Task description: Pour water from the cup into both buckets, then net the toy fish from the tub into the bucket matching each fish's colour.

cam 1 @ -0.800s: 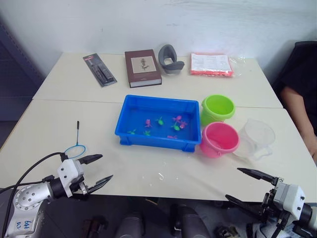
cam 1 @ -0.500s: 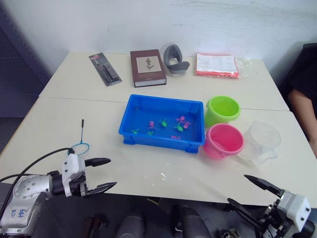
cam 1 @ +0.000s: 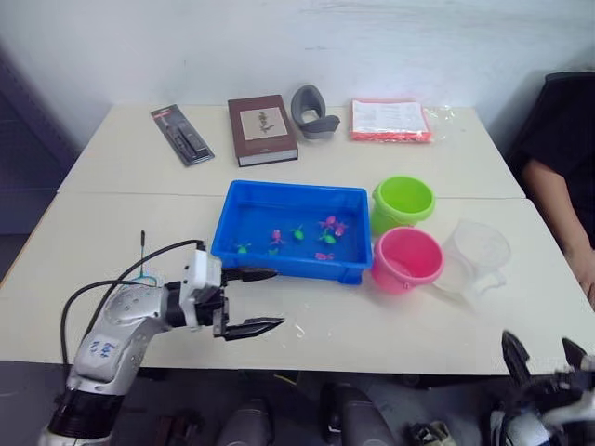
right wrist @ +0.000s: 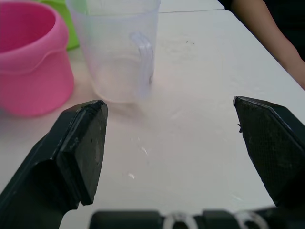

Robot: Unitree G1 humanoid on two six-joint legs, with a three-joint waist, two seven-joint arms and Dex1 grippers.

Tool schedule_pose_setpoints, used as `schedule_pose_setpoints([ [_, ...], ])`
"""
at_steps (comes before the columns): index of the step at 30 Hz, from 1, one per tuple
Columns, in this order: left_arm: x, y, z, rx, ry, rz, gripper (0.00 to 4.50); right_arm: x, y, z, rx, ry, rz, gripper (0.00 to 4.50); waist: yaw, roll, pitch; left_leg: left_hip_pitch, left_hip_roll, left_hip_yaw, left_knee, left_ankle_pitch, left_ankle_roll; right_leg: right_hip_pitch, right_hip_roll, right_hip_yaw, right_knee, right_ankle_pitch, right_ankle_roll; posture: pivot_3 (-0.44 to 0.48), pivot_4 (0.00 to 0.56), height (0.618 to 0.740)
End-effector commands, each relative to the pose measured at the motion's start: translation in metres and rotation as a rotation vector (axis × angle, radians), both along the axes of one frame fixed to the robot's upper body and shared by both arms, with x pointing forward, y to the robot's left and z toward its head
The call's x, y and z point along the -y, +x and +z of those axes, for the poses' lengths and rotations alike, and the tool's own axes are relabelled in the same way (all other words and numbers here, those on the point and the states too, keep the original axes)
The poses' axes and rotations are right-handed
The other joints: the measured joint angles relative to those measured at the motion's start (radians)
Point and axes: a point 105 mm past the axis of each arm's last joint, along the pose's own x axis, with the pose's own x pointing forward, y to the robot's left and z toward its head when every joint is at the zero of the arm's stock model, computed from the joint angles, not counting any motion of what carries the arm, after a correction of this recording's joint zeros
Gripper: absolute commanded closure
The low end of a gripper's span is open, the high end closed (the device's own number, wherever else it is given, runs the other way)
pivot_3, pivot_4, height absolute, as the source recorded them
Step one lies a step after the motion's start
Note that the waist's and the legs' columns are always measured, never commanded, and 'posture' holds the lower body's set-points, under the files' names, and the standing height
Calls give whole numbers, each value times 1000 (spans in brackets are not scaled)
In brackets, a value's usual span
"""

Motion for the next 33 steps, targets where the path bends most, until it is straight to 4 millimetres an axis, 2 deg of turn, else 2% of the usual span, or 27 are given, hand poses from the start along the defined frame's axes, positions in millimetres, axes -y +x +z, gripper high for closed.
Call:
schedule_pose_setpoints([
  [1,4,0,7,34,-3,-16,24,1,18,-7,-39,26,-2,0,3,0,0,0,0,0,0,0,0,0,0,0,0,0,0,0,150,740],
  [8,9,6,13,81,-9,-10,24,24,49,-12,-65,19,-85,0,6,0,0,-1,-2,-1,1,1,1,0,1,-1,1,0,1,0,150,740],
  [15,9,8,13,88,-7,-2,24,41,60,-12,-52,28,-179,0,4,0,0,-2,-2,-1,1,1,1,0,1,0,1,1,2,0,150,740],
  [21,12,7,14,91,-9,-10,24,46,67,-11,-16,50,-216,0,2,0,0,-1,-2,0,1,1,2,0,1,0,2,1,2,0,150,740],
  [30,20,12,14,105,-20,-25,24,52,89,-11,38,109,-215,0,2,0,0,-1,-3,0,2,1,2,0,1,1,2,1,2,0,150,740],
  [33,21,14,14,111,-21,-24,0,52,92,-9,44,104,-210,990,2,0,0,-1,-3,0,2,1,2,-1,1,1,3,1,2,0,150,740],
])
